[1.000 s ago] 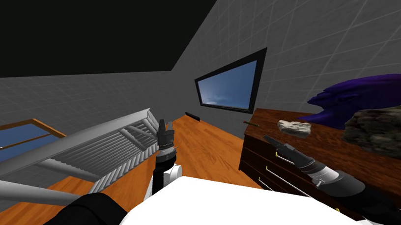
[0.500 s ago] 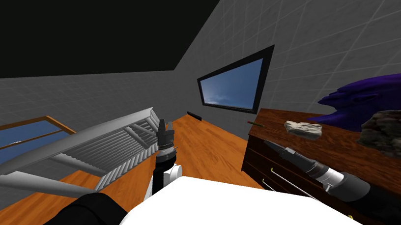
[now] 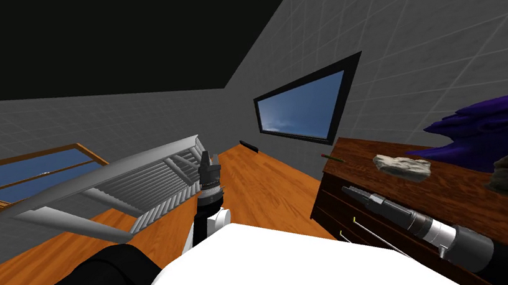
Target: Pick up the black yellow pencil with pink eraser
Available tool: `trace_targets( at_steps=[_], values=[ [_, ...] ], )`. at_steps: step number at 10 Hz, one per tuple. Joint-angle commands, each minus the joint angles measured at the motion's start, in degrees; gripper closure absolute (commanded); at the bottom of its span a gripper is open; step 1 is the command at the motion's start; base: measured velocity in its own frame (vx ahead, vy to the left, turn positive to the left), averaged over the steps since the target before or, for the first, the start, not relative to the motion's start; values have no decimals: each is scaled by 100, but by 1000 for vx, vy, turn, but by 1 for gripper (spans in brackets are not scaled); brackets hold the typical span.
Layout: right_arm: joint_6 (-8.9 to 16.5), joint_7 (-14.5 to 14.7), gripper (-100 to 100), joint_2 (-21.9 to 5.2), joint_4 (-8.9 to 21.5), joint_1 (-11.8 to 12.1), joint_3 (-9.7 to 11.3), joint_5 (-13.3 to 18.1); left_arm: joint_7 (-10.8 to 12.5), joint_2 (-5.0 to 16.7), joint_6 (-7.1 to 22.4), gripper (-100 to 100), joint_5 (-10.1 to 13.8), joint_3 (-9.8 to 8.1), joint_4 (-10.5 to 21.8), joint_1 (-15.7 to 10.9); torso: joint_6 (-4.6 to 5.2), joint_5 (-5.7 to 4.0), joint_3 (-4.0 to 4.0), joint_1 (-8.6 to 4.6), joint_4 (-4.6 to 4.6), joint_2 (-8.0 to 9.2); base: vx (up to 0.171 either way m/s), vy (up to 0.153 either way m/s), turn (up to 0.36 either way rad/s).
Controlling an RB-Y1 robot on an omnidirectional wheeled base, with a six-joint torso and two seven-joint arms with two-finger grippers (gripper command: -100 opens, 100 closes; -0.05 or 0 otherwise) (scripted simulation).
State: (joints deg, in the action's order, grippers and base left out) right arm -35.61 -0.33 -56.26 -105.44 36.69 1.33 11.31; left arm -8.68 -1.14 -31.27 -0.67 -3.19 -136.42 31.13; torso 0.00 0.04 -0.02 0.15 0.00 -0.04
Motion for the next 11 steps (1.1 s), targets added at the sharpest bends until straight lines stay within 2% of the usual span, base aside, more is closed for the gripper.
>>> trace_targets(
  at_steps=[1, 2, 3, 5, 6, 7, 8, 9, 10, 11],
  values=[
    [38, -7, -100, -286, 75, -15, 50, 42, 0, 0, 0, 0, 0, 0, 0, 0, 0, 0, 0, 0, 0, 0, 13, 49, 68],
    [38, -7, -100, -406, 75, -15, 50, 42, 0, 0, 0, 0, 0, 0, 0, 0, 1, 1, 0, -1, 0, 0, 3, 19, -9],
    [1, 4, -100, -602, 328, 22, 109, 122, 0, 0, 0, 0, 0, -1, 0, 0, 2, -1, 2, -9, 1, 3, 18, 54, 120],
    [1, 4, -100, -855, 328, 22, 109, 122, 0, 0, 0, 0, 0, 0, 0, 0, 2, 1, -1, 0, 0, -2, 14, 39, 26],
    [-38, 15, -100, -1075, 578, 57, 171, 205, 0, 0, 0, 0, 0, -1, 0, 1, 3, -1, 1, -7, 1, 2, 16, 42, 96],
    [-38, 15, -100, -1256, 578, 57, 171, 205, 0, 0, 0, 0, 0, 0, 0, 0, 0, -1, 0, -4, 0, 0, 23, 40, 70],
    [-38, 15, -100, -1293, 578, 57, 171, 205, 0, 0, 0, 0, 0, 0, 0, 0, 2, 0, -2, -4, 0, -3, 21, 25, 5],
    [-78, 27, -100, -1520, 825, 90, 234, 293, 0, 0, 0, 0, 0, -1, 0, 1, 3, -1, -1, -7, 0, -2, 37, 52, 106],
    [-78, 27, -100, -1703, 825, 90, 234, 293, 0, 0, 0, 0, 0, 0, 0, 0, 0, 0, -4, 0, -1, -7, 32, 54, 68],
    [-118, 39, -100, -1894, 1067, 122, 299, 385, 0, 0, 0, 0, 0, 0, 0, 1, 2, 1, -5, 1, -2, -7, 52, 54, 109]
  ],
)
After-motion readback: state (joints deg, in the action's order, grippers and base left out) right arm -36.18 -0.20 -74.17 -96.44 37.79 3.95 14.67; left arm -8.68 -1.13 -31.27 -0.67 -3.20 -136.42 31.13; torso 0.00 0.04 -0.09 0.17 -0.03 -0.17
